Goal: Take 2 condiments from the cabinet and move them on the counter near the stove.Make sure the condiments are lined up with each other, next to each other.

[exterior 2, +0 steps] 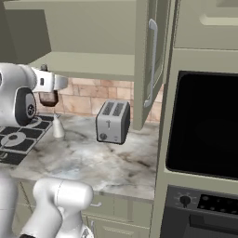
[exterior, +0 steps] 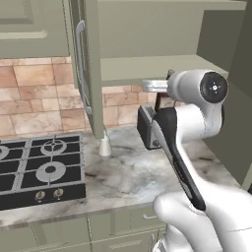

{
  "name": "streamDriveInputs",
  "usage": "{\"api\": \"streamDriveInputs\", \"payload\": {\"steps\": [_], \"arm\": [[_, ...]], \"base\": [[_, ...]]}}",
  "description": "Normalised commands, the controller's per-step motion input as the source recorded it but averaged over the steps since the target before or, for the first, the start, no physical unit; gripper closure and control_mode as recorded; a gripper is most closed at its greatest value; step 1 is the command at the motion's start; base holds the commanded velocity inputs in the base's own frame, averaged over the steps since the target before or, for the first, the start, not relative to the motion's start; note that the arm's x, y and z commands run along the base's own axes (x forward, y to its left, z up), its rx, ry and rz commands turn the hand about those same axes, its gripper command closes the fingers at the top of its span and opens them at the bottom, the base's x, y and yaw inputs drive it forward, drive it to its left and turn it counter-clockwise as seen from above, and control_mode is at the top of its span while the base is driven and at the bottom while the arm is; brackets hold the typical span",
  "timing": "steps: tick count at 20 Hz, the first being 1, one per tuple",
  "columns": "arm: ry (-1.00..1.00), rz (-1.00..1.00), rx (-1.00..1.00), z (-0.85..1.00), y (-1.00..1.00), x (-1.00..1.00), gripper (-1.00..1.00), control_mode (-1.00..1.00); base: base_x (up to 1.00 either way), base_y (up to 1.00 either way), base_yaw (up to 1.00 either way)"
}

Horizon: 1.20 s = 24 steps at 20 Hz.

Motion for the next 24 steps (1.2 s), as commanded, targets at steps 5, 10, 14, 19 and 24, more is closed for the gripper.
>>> {"api": "streamDriveInputs", "payload": {"steps": [5,10,14,19,24], "arm": [[0.0,0.01,0.0,-0.8,0.15,-0.02,1.0,-1.0],[0.04,0.04,0.0,-0.65,0.19,0.07,1.0,-1.0],[0.06,0.06,0.0,-0.48,0.23,0.15,1.0,-1.0],[0.11,0.06,0.0,-0.48,0.31,0.18,1.0,-1.0],[0.16,0.05,0.0,-0.37,0.42,0.22,1.0,-1.0]], "base": [[0.0,0.0,0.0],[0.0,0.0,0.0],[0.0,0.0,0.0],[0.0,0.0,0.0],[0.0,0.0,0.0]]}}
